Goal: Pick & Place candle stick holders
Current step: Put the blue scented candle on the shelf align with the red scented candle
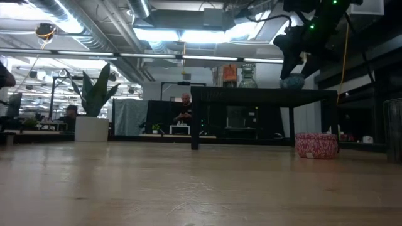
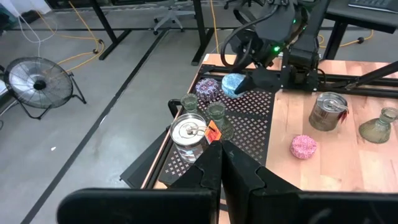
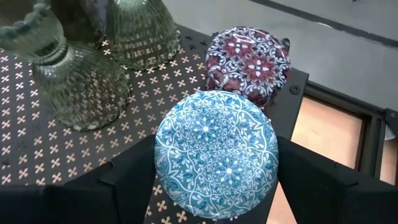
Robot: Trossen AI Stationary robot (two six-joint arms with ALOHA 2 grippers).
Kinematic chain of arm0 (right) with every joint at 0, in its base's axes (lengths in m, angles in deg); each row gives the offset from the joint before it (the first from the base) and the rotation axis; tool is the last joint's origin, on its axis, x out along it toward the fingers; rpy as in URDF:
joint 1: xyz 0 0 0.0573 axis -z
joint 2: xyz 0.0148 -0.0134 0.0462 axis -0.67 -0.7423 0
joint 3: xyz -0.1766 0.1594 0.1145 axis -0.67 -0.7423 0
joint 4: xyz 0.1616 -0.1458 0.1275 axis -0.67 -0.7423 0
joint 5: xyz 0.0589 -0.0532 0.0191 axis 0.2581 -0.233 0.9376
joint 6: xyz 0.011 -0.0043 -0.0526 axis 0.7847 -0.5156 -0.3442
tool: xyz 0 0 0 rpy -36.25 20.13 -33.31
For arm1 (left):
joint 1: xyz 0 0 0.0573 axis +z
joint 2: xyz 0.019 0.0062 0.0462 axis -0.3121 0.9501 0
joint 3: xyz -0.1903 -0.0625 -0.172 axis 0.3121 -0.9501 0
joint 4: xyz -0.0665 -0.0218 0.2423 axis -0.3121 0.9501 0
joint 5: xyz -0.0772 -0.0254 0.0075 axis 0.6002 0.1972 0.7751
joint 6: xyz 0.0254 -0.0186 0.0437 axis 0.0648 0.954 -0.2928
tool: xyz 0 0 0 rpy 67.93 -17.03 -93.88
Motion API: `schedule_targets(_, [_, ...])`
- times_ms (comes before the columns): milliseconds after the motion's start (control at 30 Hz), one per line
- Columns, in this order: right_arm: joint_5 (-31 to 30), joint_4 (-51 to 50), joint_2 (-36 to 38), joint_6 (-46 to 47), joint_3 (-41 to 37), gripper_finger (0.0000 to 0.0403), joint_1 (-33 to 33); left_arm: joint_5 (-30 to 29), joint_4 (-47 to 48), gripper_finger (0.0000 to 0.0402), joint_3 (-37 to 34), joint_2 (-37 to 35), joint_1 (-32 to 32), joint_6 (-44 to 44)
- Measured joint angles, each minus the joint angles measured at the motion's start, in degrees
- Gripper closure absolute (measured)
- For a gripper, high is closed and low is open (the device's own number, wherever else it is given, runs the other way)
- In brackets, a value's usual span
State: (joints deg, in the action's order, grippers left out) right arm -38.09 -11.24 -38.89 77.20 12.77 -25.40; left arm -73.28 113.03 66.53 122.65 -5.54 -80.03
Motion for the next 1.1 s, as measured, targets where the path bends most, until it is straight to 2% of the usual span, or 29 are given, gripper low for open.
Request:
schedule_targets(433, [-0.66, 4.54, 0.00, 3.72, -3.74, 0.0109, -1.08, 0.00, 0.00, 0.0400, 0.00, 0.00, -0.02, 0.00])
schedule_targets(1100, [-1.91, 2.18, 0.00, 3.63, -3.76, 0.0103, -1.01, 0.00, 0.00, 0.0400, 0.00, 0.00, 0.00, -0.02])
